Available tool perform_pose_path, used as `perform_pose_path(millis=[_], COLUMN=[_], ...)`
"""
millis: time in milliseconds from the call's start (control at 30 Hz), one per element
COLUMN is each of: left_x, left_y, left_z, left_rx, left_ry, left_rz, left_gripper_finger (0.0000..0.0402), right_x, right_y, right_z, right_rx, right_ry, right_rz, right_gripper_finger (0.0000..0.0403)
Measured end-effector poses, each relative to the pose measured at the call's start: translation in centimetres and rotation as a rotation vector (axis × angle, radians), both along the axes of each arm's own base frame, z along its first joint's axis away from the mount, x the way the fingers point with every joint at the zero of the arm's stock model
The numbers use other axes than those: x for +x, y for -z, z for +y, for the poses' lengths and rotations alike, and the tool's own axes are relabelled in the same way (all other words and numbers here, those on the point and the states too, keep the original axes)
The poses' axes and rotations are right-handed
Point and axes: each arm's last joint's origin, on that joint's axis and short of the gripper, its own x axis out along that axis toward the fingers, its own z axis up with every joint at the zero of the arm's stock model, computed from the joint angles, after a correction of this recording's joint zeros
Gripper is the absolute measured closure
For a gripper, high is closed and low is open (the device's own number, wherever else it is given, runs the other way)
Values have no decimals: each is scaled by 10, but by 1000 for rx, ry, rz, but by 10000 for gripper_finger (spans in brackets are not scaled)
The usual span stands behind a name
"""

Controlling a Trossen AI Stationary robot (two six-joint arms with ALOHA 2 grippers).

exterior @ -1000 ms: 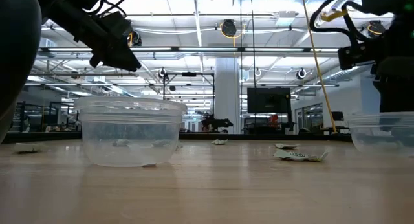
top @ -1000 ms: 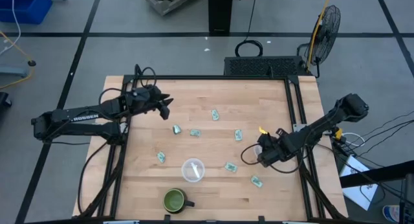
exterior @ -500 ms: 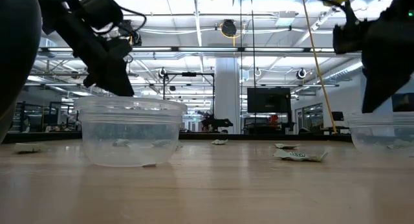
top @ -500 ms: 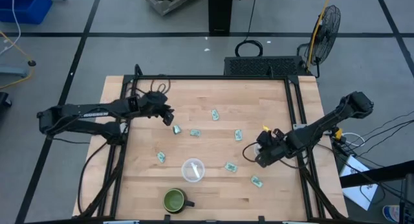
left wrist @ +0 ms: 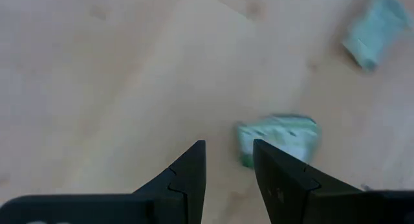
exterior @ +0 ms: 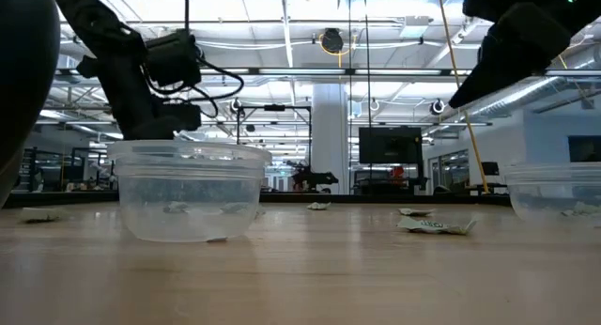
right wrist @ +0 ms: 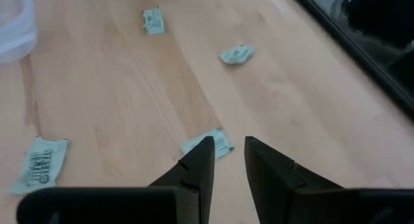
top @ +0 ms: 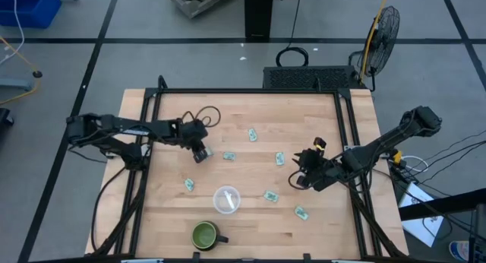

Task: Pick and place Stevia / Truvia into bins
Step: Put the green stevia packet into the left transparent container

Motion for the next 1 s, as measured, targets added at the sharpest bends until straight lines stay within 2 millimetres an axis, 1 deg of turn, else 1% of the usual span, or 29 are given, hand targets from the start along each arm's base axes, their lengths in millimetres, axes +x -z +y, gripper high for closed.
perform_pose_path(millis=[133, 333, 467, 733, 833, 900, 1000], left_x=[2, 2, 4, 10, 10, 8, 5], left_y=[4, 4, 5, 28, 28, 24, 14], left_z=[-5, -4, -4, -5, -5, -6, -6], left_rx=[-42, -2, -6, -25, -32, -37, -56], left_ry=[53, 10, 30, 44, -5, -33, -70], left_rz=[6, 16, 8, 47, 43, 24, -25], left_gripper_finger=[270, 270, 270, 272, 296, 328, 382], right_x=[1, 3, 4, 5, 6, 8, 12], right_y=[0, 0, -1, -2, -3, -4, -7], right_z=[-2, -6, -5, -5, -4, -3, -2], right_rx=[-23, -10, -6, -22, -44, -69, -116], right_ry=[-16, 17, 14, -9, -35, -67, -123], right_rz=[11, 3, -8, -5, -3, -3, -14], right_gripper_finger=[324, 328, 328, 328, 328, 328, 328])
